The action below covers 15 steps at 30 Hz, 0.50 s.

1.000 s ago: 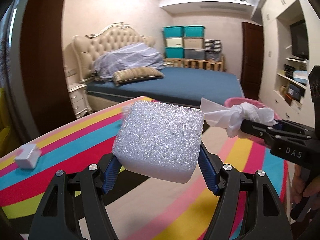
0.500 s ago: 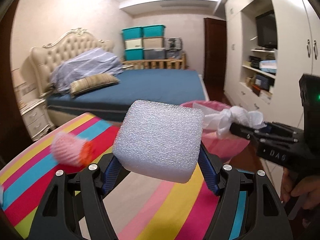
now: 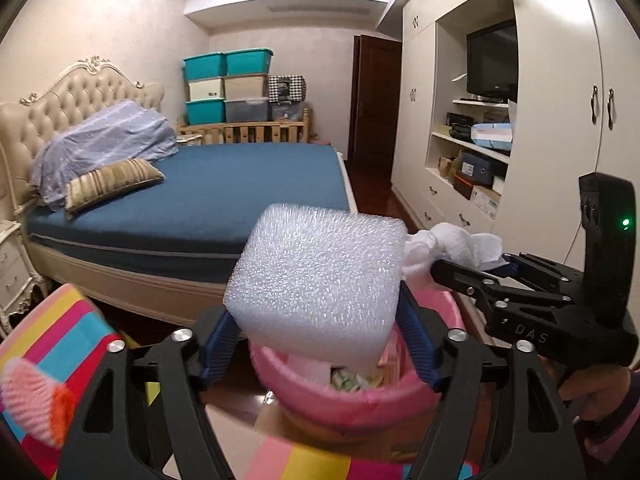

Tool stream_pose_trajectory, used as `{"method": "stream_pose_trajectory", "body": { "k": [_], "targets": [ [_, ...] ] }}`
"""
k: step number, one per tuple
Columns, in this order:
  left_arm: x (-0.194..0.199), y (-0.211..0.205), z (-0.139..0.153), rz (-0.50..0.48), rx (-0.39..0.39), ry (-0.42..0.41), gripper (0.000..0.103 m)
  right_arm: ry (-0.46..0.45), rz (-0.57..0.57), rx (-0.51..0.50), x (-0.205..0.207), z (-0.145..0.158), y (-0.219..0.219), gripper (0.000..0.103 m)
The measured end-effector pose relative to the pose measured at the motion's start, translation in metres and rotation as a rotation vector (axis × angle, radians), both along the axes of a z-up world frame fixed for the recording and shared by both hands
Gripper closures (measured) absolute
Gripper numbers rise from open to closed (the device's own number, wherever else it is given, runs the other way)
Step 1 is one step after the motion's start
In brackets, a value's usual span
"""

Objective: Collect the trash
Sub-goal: 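Carry the foam block and tissue bundle over the wastebasket and release both, then move both open tools back over the table toward the fruit net and box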

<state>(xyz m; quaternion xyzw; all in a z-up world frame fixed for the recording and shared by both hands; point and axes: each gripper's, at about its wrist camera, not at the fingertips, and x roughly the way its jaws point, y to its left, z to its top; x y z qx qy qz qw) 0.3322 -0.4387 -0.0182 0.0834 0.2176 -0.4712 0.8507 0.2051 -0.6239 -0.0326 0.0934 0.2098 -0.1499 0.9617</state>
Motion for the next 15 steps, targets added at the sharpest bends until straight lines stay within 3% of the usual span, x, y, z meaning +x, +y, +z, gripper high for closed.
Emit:
{"method": "stream_pose_trajectory", "body": {
  "k": [1,3,7,15],
  "targets": [
    [0.005,-0.007,0.0,-0.006,-0.017,0.006,0.011,-0.003,0.011,0.006,0.005,-0.001,-0.009,0.048],
    [0.012,-0.016,0.0,0.016,-0.038,0.002,0.009,-0.015,0.025,0.024,0.013,-0.002,-0.025,0.037],
    [0.02,-0.027,-0.004,0.043,-0.022,0.008,0.009,-0.039,0.004,0.038,0.015,0.003,-0.043,0.037],
    [0.016,0.029,-0.02,0.157,0.037,0.038,0.009,-0.044,-0.021,0.063,-0.014,0.0,-0.04,0.037]
  ]
}}
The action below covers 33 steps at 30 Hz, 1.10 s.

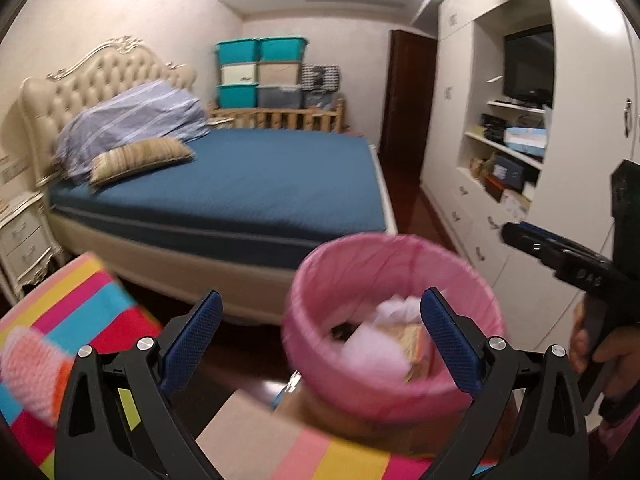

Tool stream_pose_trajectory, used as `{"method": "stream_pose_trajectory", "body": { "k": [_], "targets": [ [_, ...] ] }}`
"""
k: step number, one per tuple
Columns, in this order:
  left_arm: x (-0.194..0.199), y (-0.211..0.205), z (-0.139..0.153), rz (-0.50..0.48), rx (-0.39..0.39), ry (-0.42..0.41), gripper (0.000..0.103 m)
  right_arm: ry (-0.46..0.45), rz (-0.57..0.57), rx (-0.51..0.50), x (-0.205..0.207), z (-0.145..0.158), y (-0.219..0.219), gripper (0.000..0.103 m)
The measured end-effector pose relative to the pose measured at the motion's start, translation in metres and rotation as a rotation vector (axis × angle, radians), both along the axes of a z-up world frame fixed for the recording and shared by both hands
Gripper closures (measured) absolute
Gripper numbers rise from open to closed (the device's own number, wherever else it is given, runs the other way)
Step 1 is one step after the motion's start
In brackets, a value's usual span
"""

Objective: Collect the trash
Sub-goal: 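Move both open tools back over the table toward the fruit net and box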

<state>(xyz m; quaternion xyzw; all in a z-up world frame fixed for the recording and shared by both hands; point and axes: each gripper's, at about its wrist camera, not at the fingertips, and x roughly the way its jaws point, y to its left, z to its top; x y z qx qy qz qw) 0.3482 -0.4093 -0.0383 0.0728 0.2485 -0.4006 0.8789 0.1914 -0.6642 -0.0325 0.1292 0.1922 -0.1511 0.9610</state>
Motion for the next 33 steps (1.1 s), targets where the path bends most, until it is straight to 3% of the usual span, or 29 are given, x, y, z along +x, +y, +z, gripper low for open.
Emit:
{"method": "stream_pose_trajectory", "body": {
  "k": [8,18,33],
  "targets": [
    [-0.024,0.077,-0.007,0.15,0.094,-0.02,0.009,0.027,0.092,-0.024,-0.001,0.006,0.061,0.037],
    [-0.058,0.207,-0.01,0.388,0.182,-0.031,0.009,0.059,0.268,-0.029,0.024,0.008,0.158,0.034],
    [-0.071,0.414,-0.009,0.843,0.126,0.035,0.009,0.178,0.515,-0.087,0.077,0.0,0.323,0.034]
  ]
}}
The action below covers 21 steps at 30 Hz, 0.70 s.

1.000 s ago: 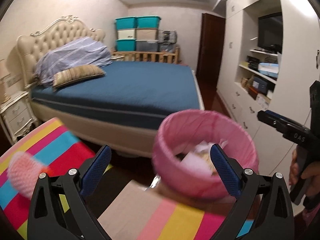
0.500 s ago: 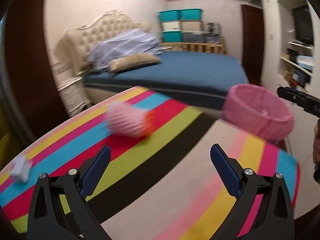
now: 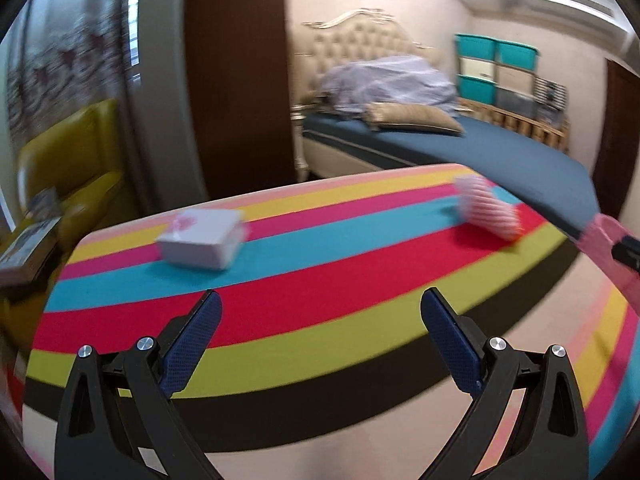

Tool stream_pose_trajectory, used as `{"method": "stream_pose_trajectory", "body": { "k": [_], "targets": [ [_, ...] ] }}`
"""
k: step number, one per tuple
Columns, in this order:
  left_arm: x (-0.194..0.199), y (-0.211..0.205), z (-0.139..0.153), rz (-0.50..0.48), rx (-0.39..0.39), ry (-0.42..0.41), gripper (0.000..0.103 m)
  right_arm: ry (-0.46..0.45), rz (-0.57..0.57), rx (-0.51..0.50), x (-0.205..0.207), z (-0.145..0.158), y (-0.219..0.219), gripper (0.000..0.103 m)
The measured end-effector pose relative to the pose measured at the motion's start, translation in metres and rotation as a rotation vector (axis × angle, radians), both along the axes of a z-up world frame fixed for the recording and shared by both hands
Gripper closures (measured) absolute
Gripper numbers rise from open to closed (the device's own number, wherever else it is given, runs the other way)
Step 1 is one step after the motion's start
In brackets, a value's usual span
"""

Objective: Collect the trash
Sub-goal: 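Move both open tools back over the table toward the fruit net and box, then grasp the pink fruit net with the right tool while the left tool grasps the white box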

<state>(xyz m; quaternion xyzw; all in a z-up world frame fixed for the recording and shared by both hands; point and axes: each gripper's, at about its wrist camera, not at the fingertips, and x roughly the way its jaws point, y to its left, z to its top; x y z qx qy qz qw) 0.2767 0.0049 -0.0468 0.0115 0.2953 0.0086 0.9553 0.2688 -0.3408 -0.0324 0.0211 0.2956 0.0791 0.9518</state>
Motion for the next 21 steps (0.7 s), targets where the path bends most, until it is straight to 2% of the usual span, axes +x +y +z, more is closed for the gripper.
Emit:
{"method": "stream_pose_trajectory", "body": {
  "k": [6,11,21],
  "targets": [
    [0.006,0.054,-0.002,0.091,0.008,0.021,0.009,0.056,0.059,-0.064,0.04,-0.012,0.051,0.034],
    [0.026,0.09,-0.007,0.141,0.012,0.048,0.009,0.091,0.059,-0.116,0.08,-0.022,0.078,0.034],
    [0.057,0.118,-0.018,0.199,-0.034,0.091,0.009,0.139,0.062,-0.262,0.153,-0.039,0.111,0.031]
  ]
}}
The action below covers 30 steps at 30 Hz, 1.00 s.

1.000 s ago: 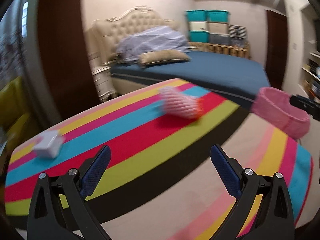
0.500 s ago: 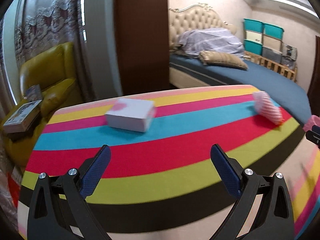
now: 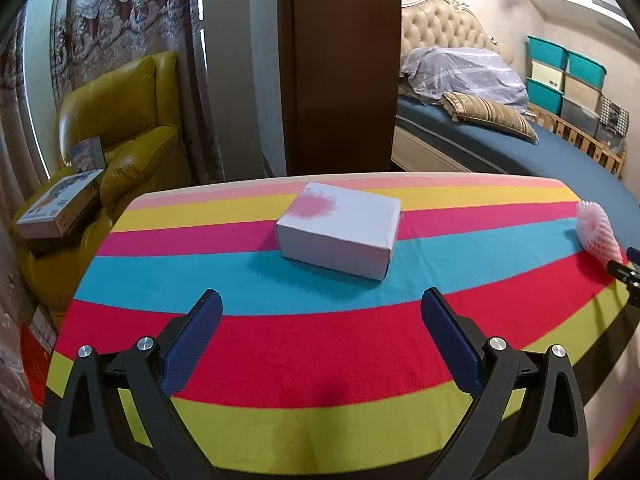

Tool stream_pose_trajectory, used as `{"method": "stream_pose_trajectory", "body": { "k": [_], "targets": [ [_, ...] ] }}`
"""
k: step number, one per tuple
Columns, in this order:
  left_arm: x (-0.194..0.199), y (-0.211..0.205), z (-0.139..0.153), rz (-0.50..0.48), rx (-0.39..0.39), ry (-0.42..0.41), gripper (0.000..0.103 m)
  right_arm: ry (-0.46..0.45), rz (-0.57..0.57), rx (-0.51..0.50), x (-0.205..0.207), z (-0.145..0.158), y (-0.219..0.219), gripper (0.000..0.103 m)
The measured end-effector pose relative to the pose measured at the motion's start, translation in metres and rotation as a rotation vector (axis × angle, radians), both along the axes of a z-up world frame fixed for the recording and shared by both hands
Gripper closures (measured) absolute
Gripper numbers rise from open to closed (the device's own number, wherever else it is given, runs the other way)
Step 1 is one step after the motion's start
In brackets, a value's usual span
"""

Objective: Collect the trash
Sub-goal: 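Grasp the pink fruit net with the right tool while the left tool grasps the white box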

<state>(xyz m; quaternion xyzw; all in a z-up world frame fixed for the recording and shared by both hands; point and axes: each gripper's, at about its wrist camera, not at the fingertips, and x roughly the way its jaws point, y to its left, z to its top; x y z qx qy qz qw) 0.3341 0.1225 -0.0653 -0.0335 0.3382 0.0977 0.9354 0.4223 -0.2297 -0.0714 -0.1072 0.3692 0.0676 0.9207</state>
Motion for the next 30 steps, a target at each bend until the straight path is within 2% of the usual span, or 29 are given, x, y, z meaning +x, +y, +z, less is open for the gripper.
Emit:
{"method": "stream_pose_trajectory", "body": {
  "k": [5,8,9,10,11,12,13,18,23,25,27,30],
  "targets": [
    [0.017,-0.006,-0.002,0.023,-0.014,-0.002,0.009,0.057,0.01,-0.064,0.029,-0.013,0.007,0.031],
    [0.03,-0.012,-0.004,0.035,-0.02,0.013,0.009,0.058,0.022,-0.089,0.036,-0.013,0.007,0.032],
    [0.034,-0.013,-0.006,0.033,-0.018,0.017,0.009,0.056,0.026,-0.091,0.037,-0.013,0.006,0.044],
    [0.04,-0.015,-0.006,0.027,-0.005,0.021,0.009,0.047,0.023,-0.089,0.037,-0.012,0.005,0.067],
    [0.045,-0.015,-0.004,0.026,0.009,0.023,0.009,0.035,0.016,-0.078,0.035,-0.011,0.002,0.071],
    [0.051,-0.015,-0.003,0.027,0.027,0.028,0.009,0.035,0.023,-0.057,0.034,-0.009,0.0,0.08],
    [0.057,-0.015,-0.003,0.023,0.035,0.038,0.009,0.038,0.03,-0.027,0.033,-0.007,-0.004,0.082],
    [0.073,-0.004,-0.004,-0.008,0.048,0.061,0.008,0.006,0.06,0.061,0.013,0.005,-0.008,0.084],
    [0.087,0.002,-0.006,-0.076,0.079,0.076,0.008,0.002,0.103,0.118,-0.007,0.013,0.01,0.084],
    [0.094,0.004,-0.01,-0.125,0.062,0.09,0.008,0.005,0.119,0.123,-0.014,0.014,0.02,0.084],
    [0.102,0.006,-0.014,-0.133,0.076,0.102,0.008,0.01,0.133,0.128,-0.02,0.015,0.028,0.083],
    [0.11,0.008,-0.019,-0.169,0.032,0.142,0.008,0.018,0.153,0.121,-0.03,0.015,0.041,0.083]
  ]
}}
